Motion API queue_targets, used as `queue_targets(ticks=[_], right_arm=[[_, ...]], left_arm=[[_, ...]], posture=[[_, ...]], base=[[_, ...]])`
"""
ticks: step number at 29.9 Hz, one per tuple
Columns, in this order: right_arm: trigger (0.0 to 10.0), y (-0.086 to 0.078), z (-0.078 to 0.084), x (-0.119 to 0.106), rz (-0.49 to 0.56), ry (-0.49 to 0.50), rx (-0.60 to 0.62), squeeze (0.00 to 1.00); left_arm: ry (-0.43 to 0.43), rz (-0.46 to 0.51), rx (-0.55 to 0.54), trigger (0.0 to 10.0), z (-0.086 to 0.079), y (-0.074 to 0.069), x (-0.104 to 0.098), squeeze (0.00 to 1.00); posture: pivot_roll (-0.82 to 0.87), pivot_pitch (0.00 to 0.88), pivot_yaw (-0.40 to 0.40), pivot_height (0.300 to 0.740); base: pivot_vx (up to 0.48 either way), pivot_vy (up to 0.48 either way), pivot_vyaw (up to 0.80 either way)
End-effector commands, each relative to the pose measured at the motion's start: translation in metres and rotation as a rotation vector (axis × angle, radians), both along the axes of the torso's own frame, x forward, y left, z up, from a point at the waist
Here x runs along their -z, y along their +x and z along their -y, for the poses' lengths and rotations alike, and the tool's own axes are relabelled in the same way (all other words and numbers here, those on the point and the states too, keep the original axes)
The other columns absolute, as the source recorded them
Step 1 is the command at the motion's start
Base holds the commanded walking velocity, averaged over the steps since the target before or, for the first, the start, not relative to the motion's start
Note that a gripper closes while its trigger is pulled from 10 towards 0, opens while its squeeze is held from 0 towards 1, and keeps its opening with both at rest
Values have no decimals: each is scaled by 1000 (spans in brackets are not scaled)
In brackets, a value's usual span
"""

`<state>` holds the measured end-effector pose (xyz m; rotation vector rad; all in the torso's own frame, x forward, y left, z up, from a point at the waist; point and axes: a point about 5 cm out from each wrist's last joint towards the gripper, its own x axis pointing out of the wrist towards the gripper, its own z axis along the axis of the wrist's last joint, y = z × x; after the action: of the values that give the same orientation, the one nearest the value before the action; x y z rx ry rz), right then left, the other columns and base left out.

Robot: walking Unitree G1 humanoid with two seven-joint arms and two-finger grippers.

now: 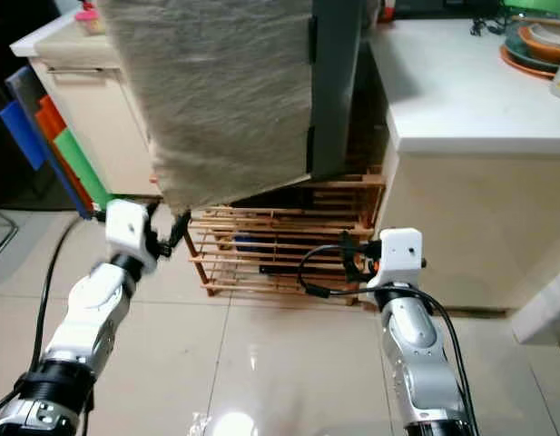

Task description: Restocking fridge

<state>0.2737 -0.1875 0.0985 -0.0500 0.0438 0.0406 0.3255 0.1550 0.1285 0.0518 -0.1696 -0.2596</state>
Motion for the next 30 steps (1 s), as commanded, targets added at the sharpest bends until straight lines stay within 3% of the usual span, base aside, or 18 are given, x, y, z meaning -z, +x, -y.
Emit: queue_targets(ticks=[1, 7, 11, 15, 30], right_arm=[[10000, 7, -7, -5, 25, 3, -22, 173], [10000, 6, -7, -2, 24, -5, -30, 173], [10000, 5, -8, -1, 23, -6, -31, 173], [10000, 5, -10, -1, 27, -8, -40, 173], [10000, 4, -16, 1, 36, -2, -79, 176]], left_arm=[[-28, 17, -39, 10000, -7, 2, -11, 0], [21, -61, -61, 10000, -4, -1, -9, 0], [90, -54, -89, 10000, 1, 0, -9, 0], [40, -31, -47, 10000, 5, -2, -14, 0], [48, -76, -50, 10000, 7, -1, -14, 0]], posture=[[-84, 0, 82, 740], [-84, 0, 80, 740], [-96, 0, 83, 740], [-99, 0, 85, 740], [-98, 0, 87, 740]], base=[[0, 480, 0], [0, 480, 0], [0, 240, 0], [0, 0, 0], [436, 0, 0]])
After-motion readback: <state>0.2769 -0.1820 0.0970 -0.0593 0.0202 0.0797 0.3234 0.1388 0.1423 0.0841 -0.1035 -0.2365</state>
